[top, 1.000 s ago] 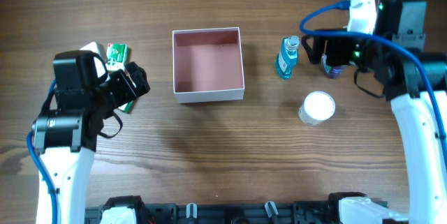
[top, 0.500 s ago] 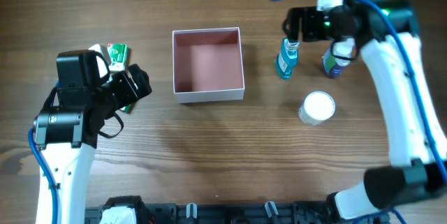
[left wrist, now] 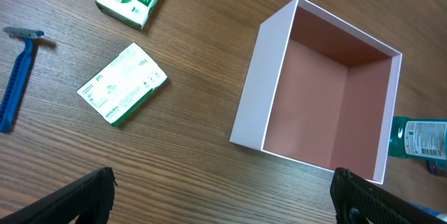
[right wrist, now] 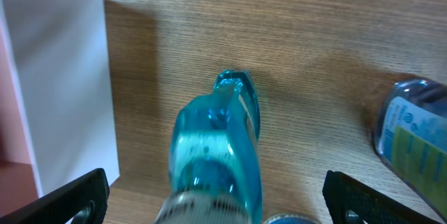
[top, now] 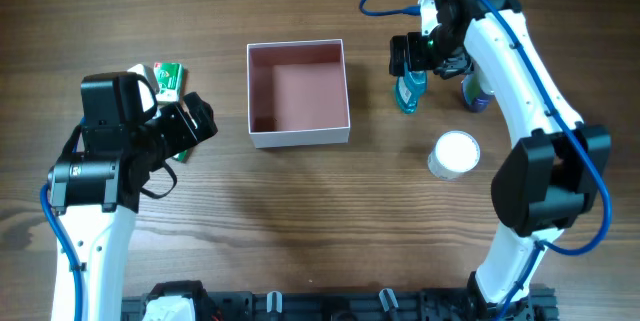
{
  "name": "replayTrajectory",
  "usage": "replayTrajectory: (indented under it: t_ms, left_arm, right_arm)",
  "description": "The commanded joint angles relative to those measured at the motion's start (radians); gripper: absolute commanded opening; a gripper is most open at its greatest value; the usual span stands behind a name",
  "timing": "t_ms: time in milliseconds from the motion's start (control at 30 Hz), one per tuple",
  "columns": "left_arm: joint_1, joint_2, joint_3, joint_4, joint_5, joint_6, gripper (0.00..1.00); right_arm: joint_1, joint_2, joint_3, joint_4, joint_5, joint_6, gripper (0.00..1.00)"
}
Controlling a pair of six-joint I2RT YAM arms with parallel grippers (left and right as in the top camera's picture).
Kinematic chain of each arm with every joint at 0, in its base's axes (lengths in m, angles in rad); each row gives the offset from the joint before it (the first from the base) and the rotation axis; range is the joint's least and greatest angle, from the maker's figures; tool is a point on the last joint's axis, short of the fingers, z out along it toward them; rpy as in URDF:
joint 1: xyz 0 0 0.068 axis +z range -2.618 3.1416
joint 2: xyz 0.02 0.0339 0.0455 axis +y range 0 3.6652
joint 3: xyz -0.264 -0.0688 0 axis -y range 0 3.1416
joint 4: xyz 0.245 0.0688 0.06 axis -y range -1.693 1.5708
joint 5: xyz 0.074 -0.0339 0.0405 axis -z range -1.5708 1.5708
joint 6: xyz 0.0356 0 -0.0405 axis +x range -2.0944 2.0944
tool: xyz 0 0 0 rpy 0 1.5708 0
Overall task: Pack container
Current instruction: 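Reach the right gripper to the blue mouthwash bottle and grasp it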
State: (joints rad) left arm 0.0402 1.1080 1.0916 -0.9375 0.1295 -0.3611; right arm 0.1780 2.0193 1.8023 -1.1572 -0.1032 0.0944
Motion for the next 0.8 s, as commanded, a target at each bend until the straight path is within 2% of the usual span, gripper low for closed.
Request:
replayTrajectory:
  t_ms: [0,100,200,433,533,767]
  left_arm:
    - [-0.003,-0.002,0.021,0.005,0.015,0.013,1.00]
    - [-0.003,-0.002,0.021,0.005,0.015,0.013,1.00]
    - [-0.003,-0.002,0.021,0.005,0.015,0.013,1.00]
    - [-0.003,-0.002,0.021,0.005,0.015,0.013,1.00]
    - [-0.003,-0.002,0.021,0.005,0.015,0.013,1.00]
    - [-0.003,-0.002,0.021,0.005,0.015,0.013,1.00]
  right_arm:
    - [0.003,0.026,0.002,0.001,0.018,0.021,0.98]
    - [0.003,0.026,0.002,0.004,0.018,0.021,0.92]
    - [0.003,0.026,0.002,0.000,0.018,0.024,0.73]
    - [0.003,0.027,0.002,0.000,0.018,0.040,0.65]
    - [0.003,0.027,0.002,-0.003,0.018,0.040,0.56]
    - [0.003,0.027,0.002,-0.009,0.018,0.039,0.46]
